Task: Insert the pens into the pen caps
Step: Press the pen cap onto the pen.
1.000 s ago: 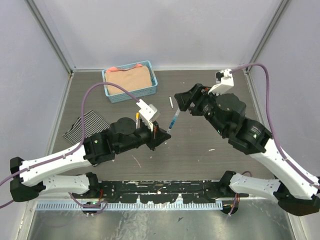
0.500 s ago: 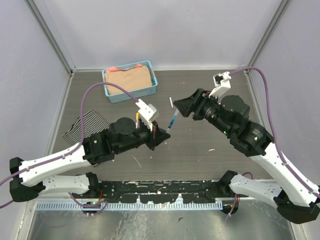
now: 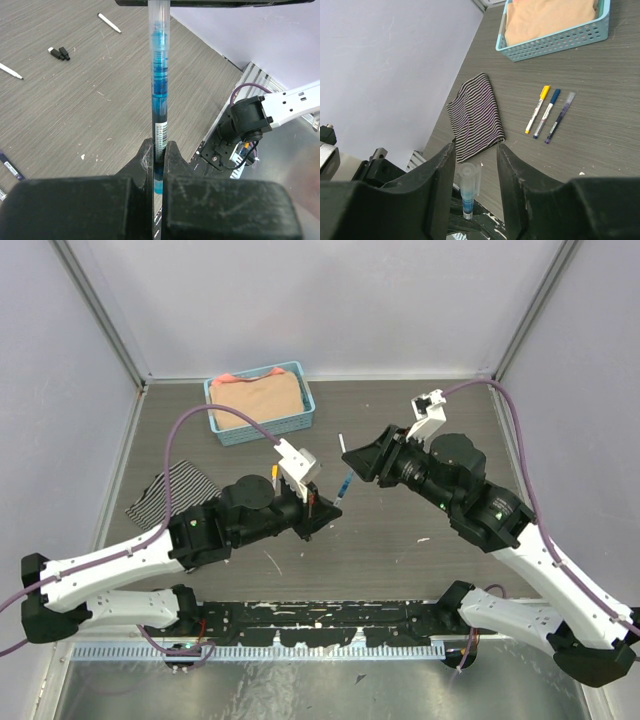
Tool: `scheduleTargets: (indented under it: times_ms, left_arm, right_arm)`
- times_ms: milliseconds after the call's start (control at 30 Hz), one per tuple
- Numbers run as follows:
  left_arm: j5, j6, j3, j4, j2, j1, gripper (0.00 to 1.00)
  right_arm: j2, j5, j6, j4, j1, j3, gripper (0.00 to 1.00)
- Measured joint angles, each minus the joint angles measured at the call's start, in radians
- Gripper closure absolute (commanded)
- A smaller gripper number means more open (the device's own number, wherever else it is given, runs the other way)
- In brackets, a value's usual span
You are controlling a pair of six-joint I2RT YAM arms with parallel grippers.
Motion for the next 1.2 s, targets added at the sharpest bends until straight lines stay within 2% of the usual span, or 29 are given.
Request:
scheduleTargets:
  times_ms: [133,167,233,267,500,600,700,800,967,1100,1200]
  left_arm:
    - [0.003,0.0,0.0,0.0,0.003,0.0,1.0]
    - [0.004,0.0,0.0,0.0,0.003,0.0,1.0]
    - [0.004,0.0,0.0,0.0,0.004,0.0,1.0]
    - [0.004,0.0,0.0,0.0,0.004,0.0,1.0]
    - [-0.007,0.0,0.0,-0.003,0.006,0.0,1.0]
    - [-0.016,0.004,0.0,-0.005,0.006,-0.001,1.0]
    - [-0.018,0.017,0.0,-0.013,0.006,-0.006,1.0]
    - [-0.019,0.031,0.005,-0.035,0.008,-0.015,1.0]
    - [-0.029,0.049,0.016,-0.107,0.013,-0.028,1.0]
    - [-0.031,0.069,0.023,-0.185,0.013,-0.032,1.0]
    - [-0.033,0.08,0.029,-0.233,0.013,-0.032,1.0]
  right_arm:
    - [0.0,-0.023,0.003,0.021,0.0,-0.012,0.69]
    - [0.0,-0.026,0.003,0.024,0.0,-0.014,0.74]
    - [-0.001,-0.031,0.006,0.033,0.0,-0.022,0.97]
    - [-0.002,-0.033,0.004,0.04,0.0,-0.027,1.0]
    - [-0.041,-0.043,0.032,0.126,-0.002,-0.108,1.0]
    - [-0.052,-0.003,0.039,0.17,0.025,-0.146,1.0]
    - [-0.052,0.132,0.039,0.198,0.122,-0.166,1.0]
    - [-0.043,0.336,0.033,0.227,0.261,-0.175,1.0]
    - [-0.04,0.571,0.081,0.273,0.402,-0.239,1.0]
    - [-0.011,0.705,0.135,0.275,0.488,-0.261,1.0]
    - [0.003,0.752,0.162,0.265,0.513,-0.267,1.0]
